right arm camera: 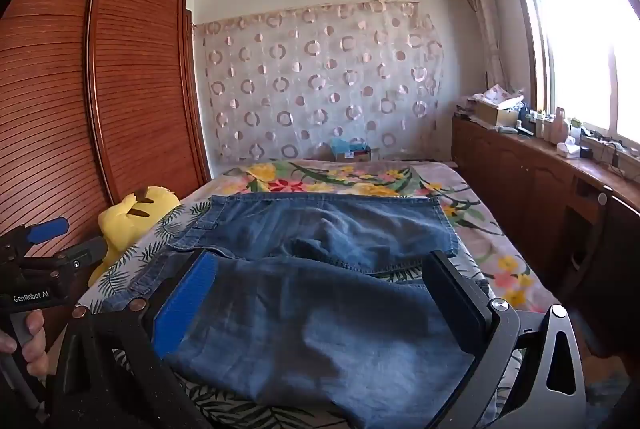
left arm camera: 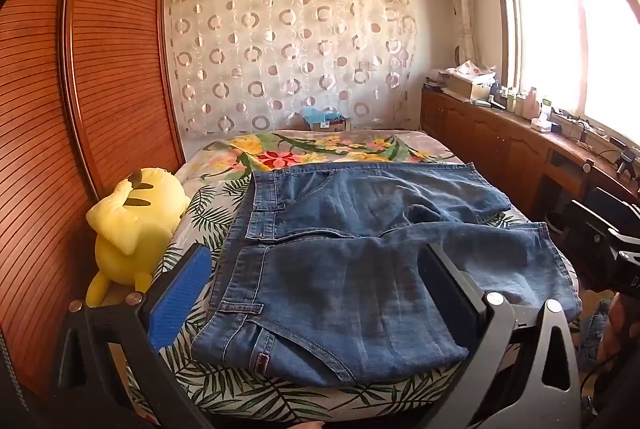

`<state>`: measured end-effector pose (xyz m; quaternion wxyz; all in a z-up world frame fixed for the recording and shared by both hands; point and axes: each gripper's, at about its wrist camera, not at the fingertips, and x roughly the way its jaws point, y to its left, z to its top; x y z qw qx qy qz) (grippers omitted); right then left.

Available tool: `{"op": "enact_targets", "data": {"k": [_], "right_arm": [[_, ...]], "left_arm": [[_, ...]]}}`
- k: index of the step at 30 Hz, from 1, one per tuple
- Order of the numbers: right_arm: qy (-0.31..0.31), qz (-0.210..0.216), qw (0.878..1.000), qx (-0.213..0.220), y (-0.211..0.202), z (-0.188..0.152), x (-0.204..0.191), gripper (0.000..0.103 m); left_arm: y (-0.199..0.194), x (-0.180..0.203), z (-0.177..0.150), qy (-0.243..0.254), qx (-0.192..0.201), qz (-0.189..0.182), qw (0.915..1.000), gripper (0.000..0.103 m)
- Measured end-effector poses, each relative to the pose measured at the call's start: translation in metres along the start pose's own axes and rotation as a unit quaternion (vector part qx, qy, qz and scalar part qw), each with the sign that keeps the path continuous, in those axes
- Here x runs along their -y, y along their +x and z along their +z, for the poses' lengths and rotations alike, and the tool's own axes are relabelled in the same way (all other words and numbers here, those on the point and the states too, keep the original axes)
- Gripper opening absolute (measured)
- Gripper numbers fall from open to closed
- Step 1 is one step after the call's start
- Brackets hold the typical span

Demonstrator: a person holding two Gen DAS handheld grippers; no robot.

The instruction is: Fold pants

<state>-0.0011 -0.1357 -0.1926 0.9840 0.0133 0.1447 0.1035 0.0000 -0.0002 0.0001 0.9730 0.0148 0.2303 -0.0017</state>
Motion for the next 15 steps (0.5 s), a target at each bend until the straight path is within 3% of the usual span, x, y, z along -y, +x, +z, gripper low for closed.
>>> {"op": "enact_targets", "data": {"k": [15], "right_arm": [[-0.001, -0.001, 1.0, -0.005, 0.0012, 0.0031, -0.0006, 0.103]], "left_arm": [[0.0005, 0.0001, 0.0, 0.001, 0.0, 0.0, 1.0, 0.103]]}}
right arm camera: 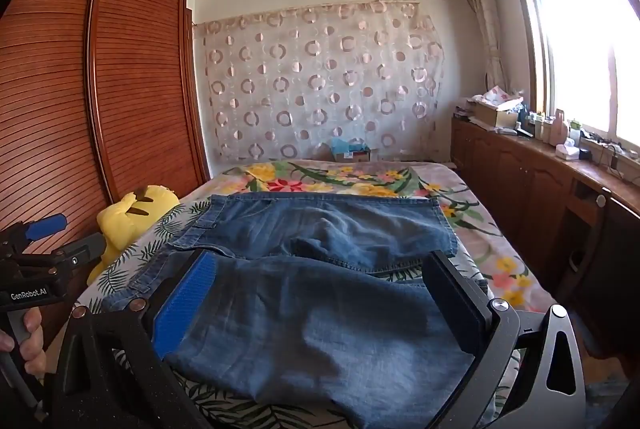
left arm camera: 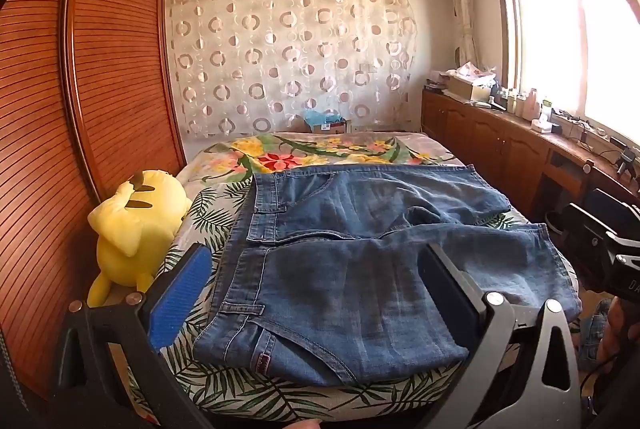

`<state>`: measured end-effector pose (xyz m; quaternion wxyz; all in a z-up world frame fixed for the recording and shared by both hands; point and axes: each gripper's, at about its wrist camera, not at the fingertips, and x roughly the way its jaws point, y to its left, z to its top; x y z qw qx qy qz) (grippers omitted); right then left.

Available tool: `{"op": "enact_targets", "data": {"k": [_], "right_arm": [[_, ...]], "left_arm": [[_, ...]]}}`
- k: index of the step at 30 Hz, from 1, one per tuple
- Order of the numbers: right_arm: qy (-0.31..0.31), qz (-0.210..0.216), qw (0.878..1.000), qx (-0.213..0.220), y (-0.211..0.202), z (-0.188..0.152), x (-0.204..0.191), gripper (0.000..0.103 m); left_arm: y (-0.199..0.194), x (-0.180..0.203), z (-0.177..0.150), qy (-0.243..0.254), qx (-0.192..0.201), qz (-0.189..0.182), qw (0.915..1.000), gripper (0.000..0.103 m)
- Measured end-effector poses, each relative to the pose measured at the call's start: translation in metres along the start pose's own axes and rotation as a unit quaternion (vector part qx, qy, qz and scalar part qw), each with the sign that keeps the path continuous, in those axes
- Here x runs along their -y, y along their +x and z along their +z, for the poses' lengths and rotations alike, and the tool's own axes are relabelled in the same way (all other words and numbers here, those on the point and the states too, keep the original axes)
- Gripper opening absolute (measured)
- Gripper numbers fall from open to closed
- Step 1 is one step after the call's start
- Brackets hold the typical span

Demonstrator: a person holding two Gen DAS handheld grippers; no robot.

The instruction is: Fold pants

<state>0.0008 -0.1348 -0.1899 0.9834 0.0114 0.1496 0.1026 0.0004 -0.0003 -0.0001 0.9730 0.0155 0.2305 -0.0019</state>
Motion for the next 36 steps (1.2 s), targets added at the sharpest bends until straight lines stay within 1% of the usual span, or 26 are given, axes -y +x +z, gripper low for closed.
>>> {"op": "enact_targets", "data": {"k": [7, 22, 25, 36], "right_arm": [[0.001, 0.0, 1.0, 0.0, -0.001, -0.005, 0.0, 0.103], [0.004, 0.0, 1.0, -0.001, -0.003, -0.002, 0.001, 0.103], [0.004, 0.0, 1.0, -0.002, -0.003, -0.002, 0.001, 0.103], [0.006, 0.0, 1.0, -0.005, -0.001, -0.002, 0.001, 0.103]], "left_arm": [[0.0, 0.0, 0.0, 0.0, 0.001, 0.001, 1.0, 0.103], [-0.003, -0.001, 0.003, 0.0, 0.004, 0.002, 1.0, 0.103], [-0.011, -0.002, 0.011, 0.001, 0.004, 0.002, 1.0, 0.103], [-0.01, -0.001, 0.009, 0.0, 0.005, 0.003, 1.0, 0.103]]}}
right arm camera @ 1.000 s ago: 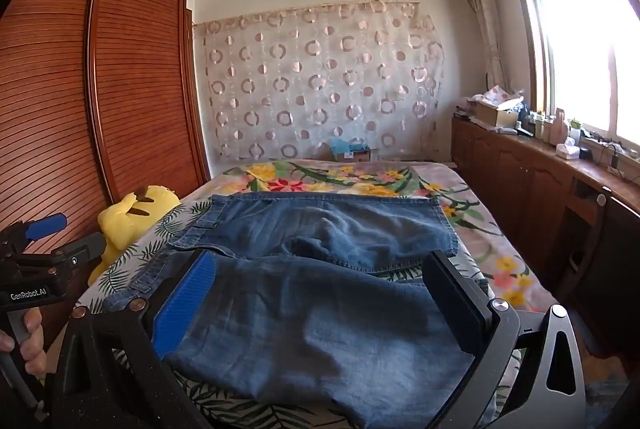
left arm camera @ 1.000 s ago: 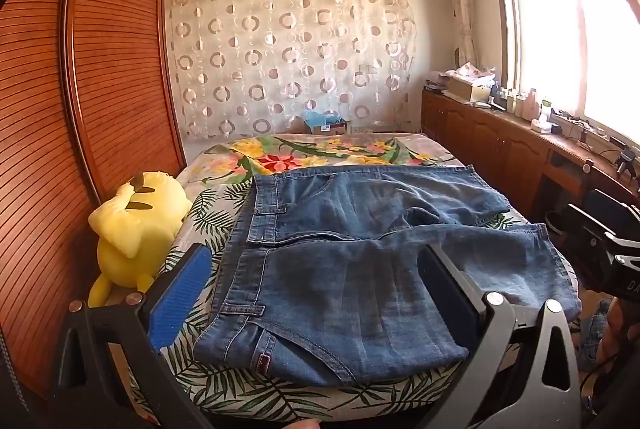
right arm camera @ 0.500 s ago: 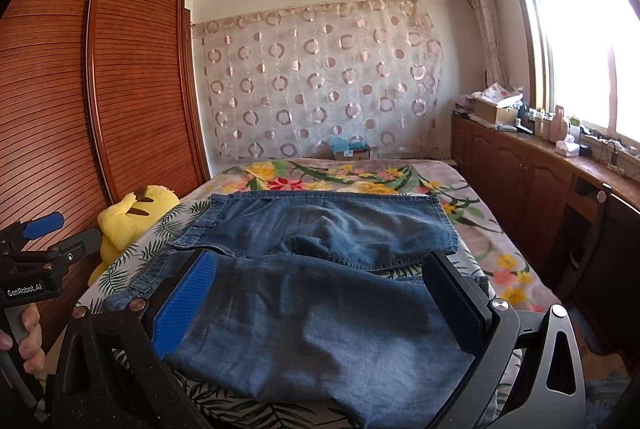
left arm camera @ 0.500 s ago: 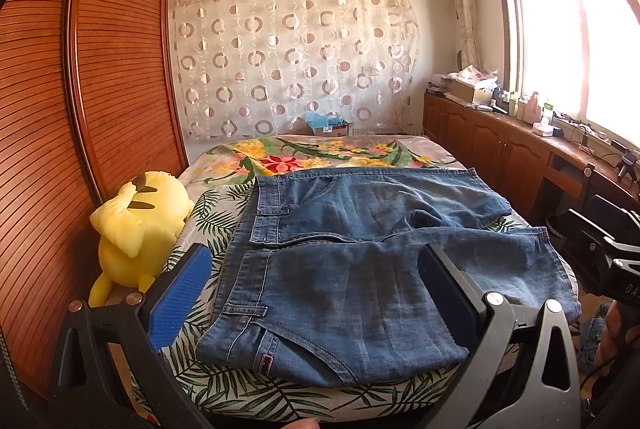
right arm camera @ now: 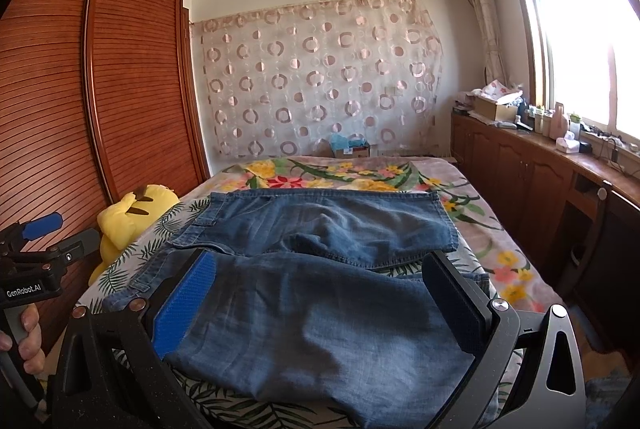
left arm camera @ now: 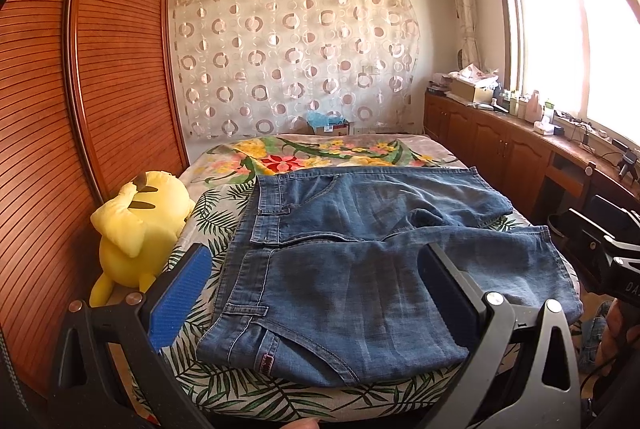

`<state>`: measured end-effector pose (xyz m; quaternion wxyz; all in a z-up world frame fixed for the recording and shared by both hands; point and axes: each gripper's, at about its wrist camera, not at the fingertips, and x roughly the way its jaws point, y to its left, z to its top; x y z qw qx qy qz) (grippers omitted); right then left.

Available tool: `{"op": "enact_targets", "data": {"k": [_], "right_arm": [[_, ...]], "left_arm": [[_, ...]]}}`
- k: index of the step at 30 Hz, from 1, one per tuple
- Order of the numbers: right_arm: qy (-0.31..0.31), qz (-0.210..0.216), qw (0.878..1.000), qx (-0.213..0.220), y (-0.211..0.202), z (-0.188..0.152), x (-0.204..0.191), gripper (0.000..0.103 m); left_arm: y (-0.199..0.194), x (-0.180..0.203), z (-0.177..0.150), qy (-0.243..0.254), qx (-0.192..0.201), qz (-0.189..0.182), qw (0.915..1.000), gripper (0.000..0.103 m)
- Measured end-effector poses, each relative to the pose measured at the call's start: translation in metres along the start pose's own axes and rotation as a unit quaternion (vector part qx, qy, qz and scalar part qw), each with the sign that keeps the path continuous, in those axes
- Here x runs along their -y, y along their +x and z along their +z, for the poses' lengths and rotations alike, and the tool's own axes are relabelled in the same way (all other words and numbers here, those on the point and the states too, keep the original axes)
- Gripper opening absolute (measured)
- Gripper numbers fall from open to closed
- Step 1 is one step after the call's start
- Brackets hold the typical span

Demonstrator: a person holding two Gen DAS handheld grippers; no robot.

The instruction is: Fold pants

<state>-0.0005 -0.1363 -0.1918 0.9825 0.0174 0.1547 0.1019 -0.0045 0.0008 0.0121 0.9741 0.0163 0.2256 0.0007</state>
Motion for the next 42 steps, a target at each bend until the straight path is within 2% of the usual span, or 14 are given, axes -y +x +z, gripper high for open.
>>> {"op": "enact_targets", "data": {"k": [36, 42], "right_arm": [[0.004, -0.002, 1.0, 0.0, 0.0006, -0.0007, -0.0003, 0.103], [0.002, -0.003, 1.0, -0.002, 0.002, -0.0018, 0.0009, 0.103]], "left_arm": [[-0.0006, -0.0027, -0.0002, -0.001, 0.0, -0.001, 1.0, 0.103], [0.0045, -0.0075, -0.0009, -0.001, -0.012, -0.001, 0.9999, 0.103]]}}
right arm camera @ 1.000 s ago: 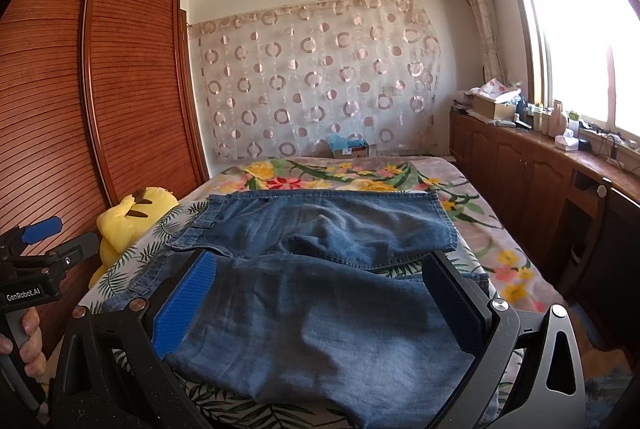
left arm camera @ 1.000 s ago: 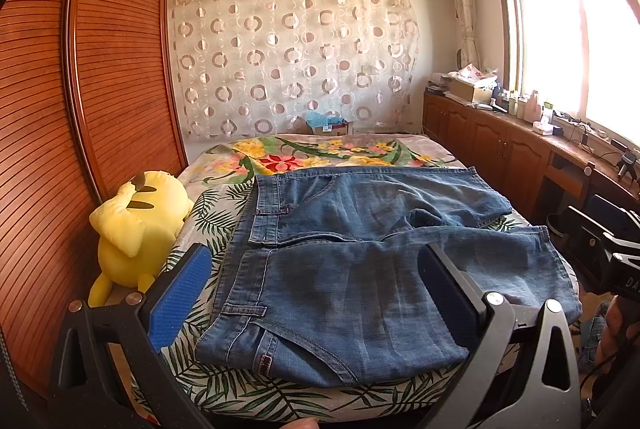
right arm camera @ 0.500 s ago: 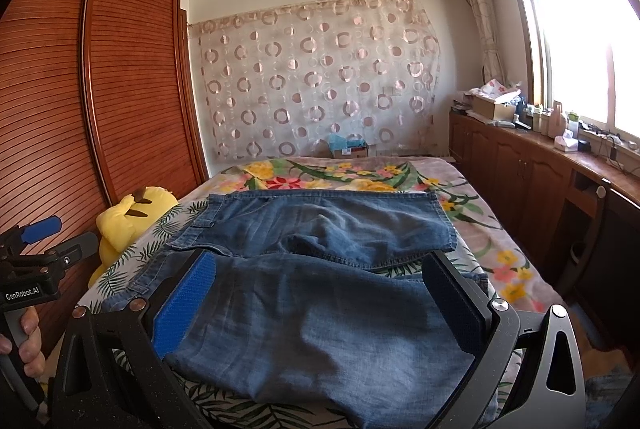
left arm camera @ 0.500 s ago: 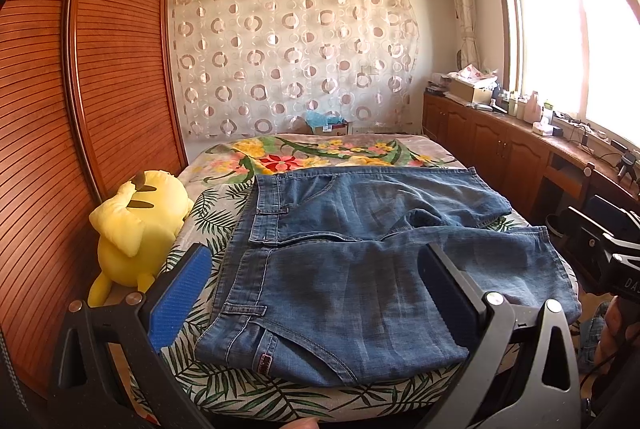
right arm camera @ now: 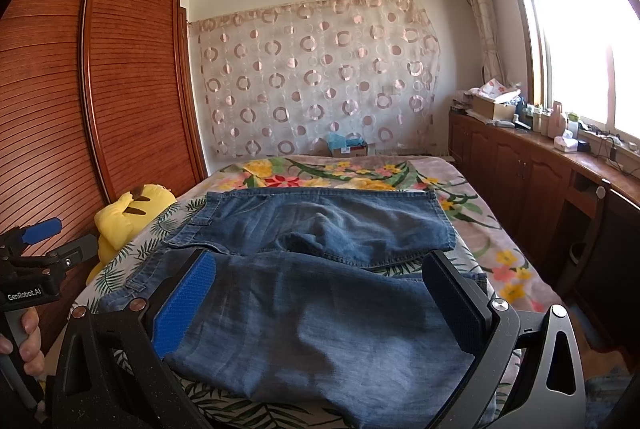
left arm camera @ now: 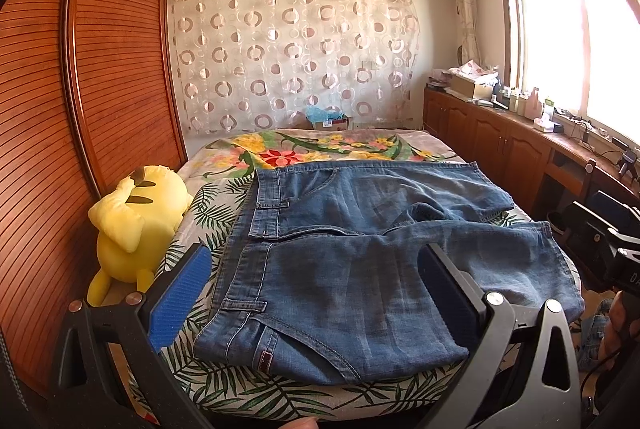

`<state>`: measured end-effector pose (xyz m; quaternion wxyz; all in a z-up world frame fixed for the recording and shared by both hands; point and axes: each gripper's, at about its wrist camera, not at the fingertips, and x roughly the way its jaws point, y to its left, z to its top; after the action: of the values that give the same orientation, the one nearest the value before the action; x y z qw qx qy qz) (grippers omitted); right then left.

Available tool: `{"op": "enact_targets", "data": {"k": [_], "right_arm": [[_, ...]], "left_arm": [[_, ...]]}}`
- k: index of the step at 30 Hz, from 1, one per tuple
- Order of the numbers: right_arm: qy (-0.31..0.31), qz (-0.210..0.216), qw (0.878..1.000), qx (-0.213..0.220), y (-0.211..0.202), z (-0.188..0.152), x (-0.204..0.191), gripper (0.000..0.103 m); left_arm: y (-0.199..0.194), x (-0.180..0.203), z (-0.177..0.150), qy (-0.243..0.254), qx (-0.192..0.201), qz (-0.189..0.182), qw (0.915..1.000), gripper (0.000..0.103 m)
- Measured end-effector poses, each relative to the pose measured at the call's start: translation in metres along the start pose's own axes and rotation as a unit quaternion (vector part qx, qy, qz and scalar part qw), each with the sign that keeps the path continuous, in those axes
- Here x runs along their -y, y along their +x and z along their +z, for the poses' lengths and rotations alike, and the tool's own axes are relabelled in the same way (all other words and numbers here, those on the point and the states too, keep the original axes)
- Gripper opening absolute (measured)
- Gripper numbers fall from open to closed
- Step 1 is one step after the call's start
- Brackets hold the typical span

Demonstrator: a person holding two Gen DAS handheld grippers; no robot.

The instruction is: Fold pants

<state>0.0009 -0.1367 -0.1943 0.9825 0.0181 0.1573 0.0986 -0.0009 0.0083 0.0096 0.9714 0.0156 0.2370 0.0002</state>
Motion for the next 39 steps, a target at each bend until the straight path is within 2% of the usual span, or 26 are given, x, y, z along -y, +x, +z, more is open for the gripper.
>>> {"op": "enact_targets", "data": {"k": [13, 22, 26, 31, 39], "right_arm": [[-0.008, -0.01, 1.0, -0.029, 0.016, -0.009, 0.015, 0.103], [-0.017, -0.018, 0.998, -0.049, 0.019, -0.015, 0.025, 0.103], [-0.015, -0.022, 0.998, -0.059, 0.019, -0.018, 0.029, 0.1], [-0.011, -0.027, 0.996, -0.08, 0.023, -0.018, 0.036, 0.09], [-0.009, -0.046, 0.994, -0.098, 0.02, -0.018, 0.045, 0.088]], "left_arm": [[0.037, -0.006, -0.029, 0.004, -0.054, -0.005, 0.9985, 0.103], [0.046, -0.009, -0.038, 0.005, -0.07, -0.021, 0.9973, 0.103], [0.053, -0.016, -0.043, 0.003, -0.079, -0.028, 0.9965, 0.103], [0.061, -0.03, -0.049, -0.001, -0.092, -0.025, 0.9955, 0.103], [0.074, -0.067, -0.059, -0.018, -0.11, -0.001, 0.9938, 0.103]]}}
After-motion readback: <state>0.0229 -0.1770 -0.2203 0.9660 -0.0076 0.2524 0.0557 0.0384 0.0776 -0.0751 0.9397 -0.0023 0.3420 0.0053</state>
